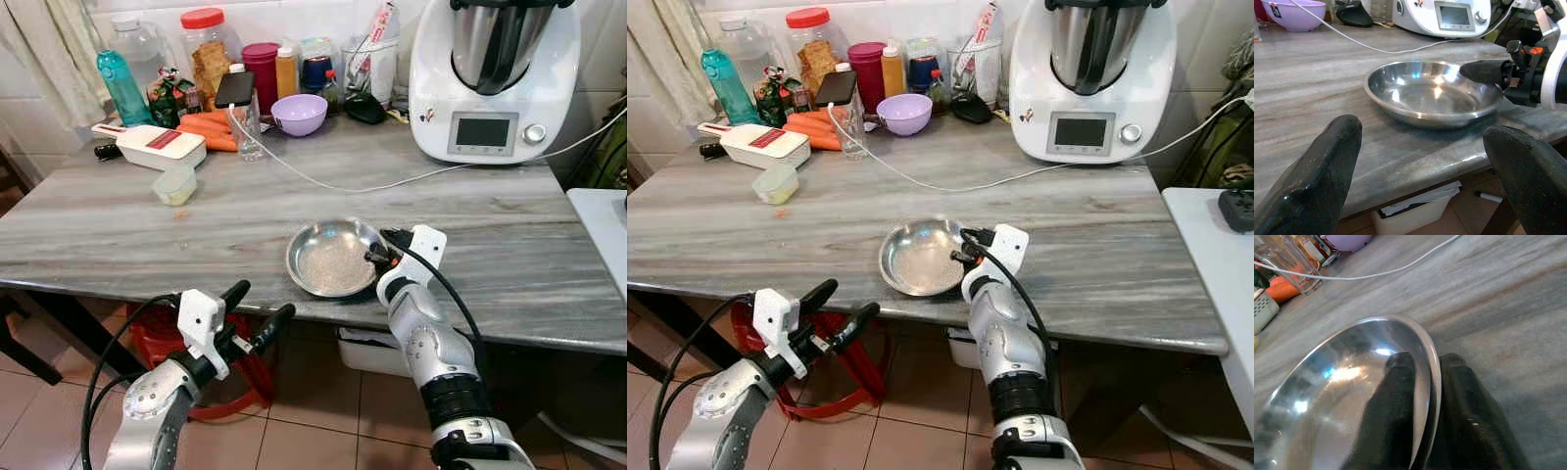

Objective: Setting the table

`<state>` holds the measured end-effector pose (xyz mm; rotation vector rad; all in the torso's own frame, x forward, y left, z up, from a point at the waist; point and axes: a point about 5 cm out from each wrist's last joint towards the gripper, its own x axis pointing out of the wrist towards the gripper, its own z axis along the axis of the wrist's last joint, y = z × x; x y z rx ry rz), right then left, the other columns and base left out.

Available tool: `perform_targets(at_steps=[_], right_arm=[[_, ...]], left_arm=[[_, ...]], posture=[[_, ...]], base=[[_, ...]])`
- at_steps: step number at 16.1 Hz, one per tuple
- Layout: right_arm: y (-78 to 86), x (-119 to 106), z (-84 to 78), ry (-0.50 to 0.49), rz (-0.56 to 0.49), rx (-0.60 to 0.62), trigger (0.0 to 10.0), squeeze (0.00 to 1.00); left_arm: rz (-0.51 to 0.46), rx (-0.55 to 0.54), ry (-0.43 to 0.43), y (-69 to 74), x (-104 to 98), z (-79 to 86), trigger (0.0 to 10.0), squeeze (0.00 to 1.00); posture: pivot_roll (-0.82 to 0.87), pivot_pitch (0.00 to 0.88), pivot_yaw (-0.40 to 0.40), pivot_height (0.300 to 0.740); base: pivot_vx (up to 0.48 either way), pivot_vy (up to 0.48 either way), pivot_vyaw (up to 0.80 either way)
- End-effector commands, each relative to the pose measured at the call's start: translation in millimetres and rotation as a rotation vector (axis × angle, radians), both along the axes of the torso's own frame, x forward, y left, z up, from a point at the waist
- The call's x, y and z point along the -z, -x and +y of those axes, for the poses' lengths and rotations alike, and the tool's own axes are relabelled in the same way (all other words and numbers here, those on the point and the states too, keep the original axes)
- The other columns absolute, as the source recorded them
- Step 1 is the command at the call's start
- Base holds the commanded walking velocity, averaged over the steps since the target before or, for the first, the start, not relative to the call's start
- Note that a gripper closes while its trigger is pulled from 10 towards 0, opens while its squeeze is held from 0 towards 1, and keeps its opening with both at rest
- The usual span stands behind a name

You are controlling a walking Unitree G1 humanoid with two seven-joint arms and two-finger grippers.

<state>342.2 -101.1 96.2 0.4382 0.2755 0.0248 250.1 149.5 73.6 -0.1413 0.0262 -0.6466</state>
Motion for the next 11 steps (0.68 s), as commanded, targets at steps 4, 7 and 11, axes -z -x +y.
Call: perform_targets(at_steps=[4, 7, 11], right_arm=[[-2.7, -4, -4.9, 0.021, -0.039, 0.026, 10.0, 1.00], [-3.2, -12, -5.0, 0.025, -0.091, 0.024, 10.0, 1.00], [-3.0, -26, -8.5, 0.048, -0.197, 0.024, 10.0, 1.00]], left_arm=[[0.000, 0.022, 0.005, 0.4, -2, -1.7, 10.0, 0.00], [0.002, 0.032, 0.007, 0.5, -2, -3.6, 10.0, 0.00], [0.006, 0.034, 0.006, 1.2, -1, -3.1, 10.0, 0.00]], posture=[[-0.01, 0.015, 0.100, 0.740], [-0.01, 0.017, 0.104, 0.740], [-0.01, 0.019, 0.102, 0.740]], base=[[0.000, 0.000, 0.00], [0.000, 0.000, 0.00], [0.000, 0.000, 0.00]])
